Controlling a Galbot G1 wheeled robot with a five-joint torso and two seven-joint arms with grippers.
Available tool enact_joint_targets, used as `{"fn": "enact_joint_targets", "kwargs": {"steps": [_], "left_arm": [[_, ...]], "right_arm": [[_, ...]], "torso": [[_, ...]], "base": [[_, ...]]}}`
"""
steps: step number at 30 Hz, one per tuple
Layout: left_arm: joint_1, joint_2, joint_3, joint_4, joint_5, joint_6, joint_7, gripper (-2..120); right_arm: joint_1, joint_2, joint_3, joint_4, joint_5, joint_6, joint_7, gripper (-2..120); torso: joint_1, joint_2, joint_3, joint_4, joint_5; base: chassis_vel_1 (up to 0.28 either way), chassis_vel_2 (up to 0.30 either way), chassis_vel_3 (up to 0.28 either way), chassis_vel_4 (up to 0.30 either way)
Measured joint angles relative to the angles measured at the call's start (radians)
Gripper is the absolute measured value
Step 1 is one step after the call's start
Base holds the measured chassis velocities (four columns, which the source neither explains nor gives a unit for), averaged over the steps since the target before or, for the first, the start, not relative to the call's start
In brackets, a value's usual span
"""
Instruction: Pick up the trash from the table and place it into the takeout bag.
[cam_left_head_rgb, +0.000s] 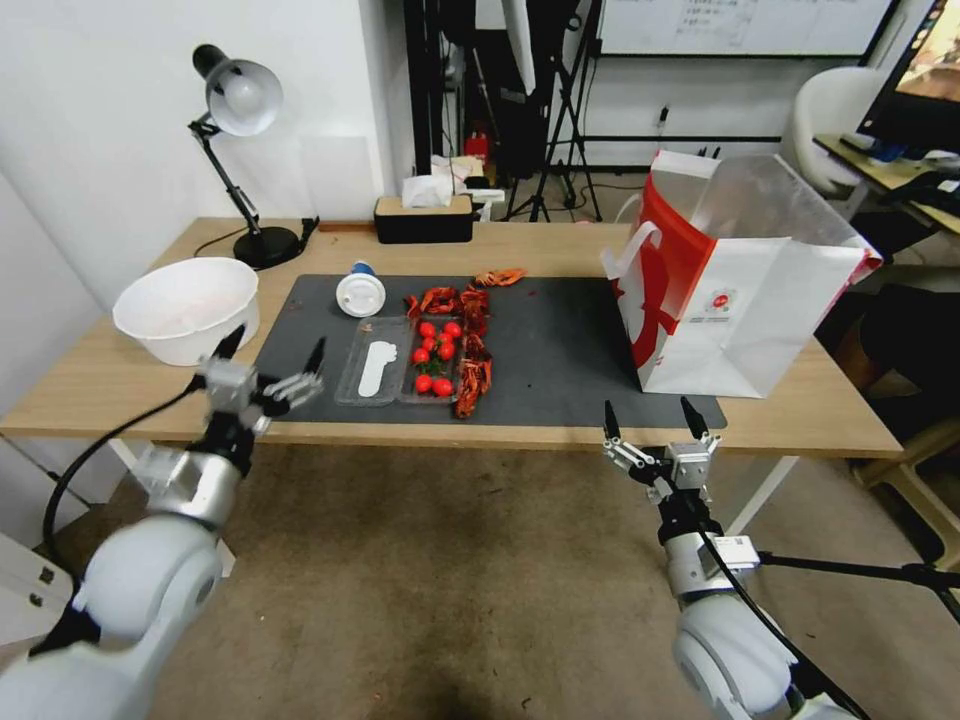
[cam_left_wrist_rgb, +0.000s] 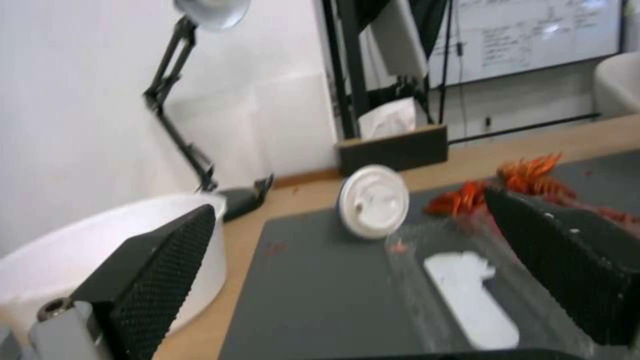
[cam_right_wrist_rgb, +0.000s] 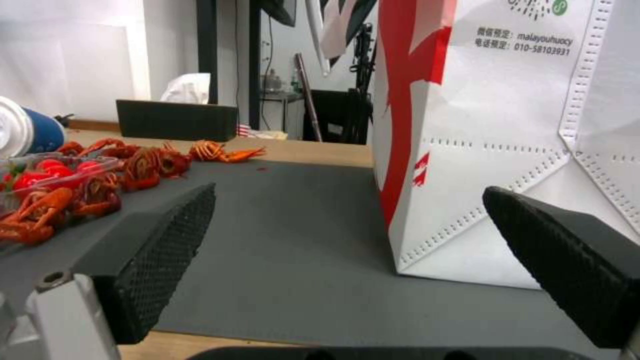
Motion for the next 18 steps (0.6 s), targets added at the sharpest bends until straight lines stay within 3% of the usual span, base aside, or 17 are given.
{"fn": "enact_joint_targets", "kwargs": {"steps": [6,18], "left_arm": [[0.088,-0.07,-0.011,-0.015,0.039,-0.021,-0.026,100],[0.143,-0.12,-0.001,0.032,0.068,-0.086,-0.029,100]], "right_arm": [[-0.007,-0.001,0.001,0.001,0.001,0.005,0.0,100],[-0.009,0.002,-0.004,-0.001,0.001,0.006,0.0,100]], "torso": [[0.0,0.0,0.0,-0.0002,-0.0001],[0.0,0.0,0.0,0.0,-0.0001]], "base": [[0.0,0.0,0.0,0.0],[0.0,0.0,0.0,0.0]]}}
